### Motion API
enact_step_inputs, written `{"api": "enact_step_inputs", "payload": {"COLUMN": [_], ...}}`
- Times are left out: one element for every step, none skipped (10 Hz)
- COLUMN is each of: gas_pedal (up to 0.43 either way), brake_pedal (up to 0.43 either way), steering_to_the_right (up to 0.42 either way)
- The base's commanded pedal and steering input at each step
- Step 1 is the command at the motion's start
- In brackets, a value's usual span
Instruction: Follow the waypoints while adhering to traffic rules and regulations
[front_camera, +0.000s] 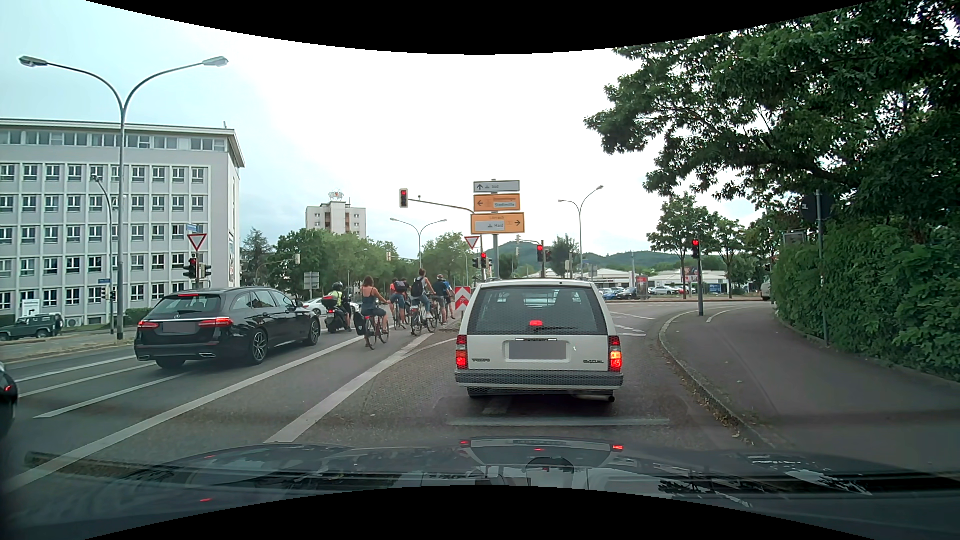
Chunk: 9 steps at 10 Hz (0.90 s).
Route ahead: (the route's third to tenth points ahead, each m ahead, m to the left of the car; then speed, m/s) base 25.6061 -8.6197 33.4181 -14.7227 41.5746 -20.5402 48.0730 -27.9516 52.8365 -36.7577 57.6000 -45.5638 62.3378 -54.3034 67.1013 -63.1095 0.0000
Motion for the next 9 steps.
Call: {"api": "enact_step_inputs", "payload": {"gas_pedal": [0.000,0.000,0.000,0.000,0.000,0.000,0.000,0.000,0.000], "brake_pedal": [0.226,0.226,0.226,0.226,0.226,0.226,0.226,0.226,0.226], "steering_to_the_right": [0.062,0.062,0.062,0.062,0.062,0.062,0.062,0.062,0.062]}}
